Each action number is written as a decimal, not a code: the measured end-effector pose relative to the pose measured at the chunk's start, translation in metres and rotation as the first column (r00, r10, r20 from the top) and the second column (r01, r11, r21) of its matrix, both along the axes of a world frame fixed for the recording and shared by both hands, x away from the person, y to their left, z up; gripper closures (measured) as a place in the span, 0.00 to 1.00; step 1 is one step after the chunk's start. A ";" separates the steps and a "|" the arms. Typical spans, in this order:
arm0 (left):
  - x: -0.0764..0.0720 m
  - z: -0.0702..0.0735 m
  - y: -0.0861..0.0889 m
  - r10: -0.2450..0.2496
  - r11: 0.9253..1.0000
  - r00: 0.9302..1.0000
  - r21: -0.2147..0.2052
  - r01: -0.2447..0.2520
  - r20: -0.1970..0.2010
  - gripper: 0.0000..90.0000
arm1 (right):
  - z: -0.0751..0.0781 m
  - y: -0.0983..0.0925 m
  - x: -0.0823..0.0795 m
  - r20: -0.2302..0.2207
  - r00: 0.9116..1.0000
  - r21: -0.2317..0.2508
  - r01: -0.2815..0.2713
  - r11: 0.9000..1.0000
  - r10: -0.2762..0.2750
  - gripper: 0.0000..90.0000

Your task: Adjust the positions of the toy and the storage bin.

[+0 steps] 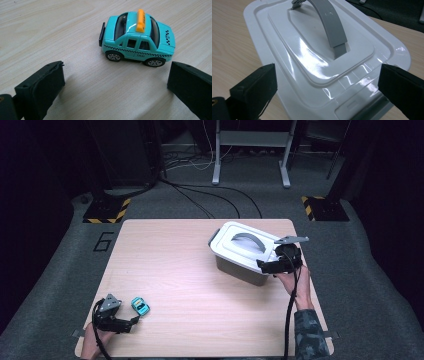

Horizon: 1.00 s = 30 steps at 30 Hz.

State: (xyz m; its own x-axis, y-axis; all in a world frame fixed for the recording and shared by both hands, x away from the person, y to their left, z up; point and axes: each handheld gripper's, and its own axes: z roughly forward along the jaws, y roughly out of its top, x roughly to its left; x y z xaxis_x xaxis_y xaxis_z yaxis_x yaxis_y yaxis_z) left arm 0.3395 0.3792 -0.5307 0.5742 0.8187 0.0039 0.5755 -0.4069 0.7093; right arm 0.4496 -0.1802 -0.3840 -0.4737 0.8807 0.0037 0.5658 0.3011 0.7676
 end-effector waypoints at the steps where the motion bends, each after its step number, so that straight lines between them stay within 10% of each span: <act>1: 0.000 0.000 0.000 0.000 1.000 1.000 0.003 0.000 0.002 0.01 | -0.001 0.000 0.003 0.001 1.000 -0.008 -0.007 1.000 0.007 0.03; 12: 0.000 -0.001 0.000 0.003 1.000 1.000 -0.005 -0.003 0.008 0.01 | -0.006 0.011 0.029 -0.021 1.000 -0.011 -0.018 1.000 0.018 0.08; 30: -0.001 0.000 -0.001 0.004 1.000 1.000 -0.008 -0.004 0.000 0.01 | -0.003 0.025 0.055 -0.042 0.999 -0.062 -0.017 0.998 0.014 0.56</act>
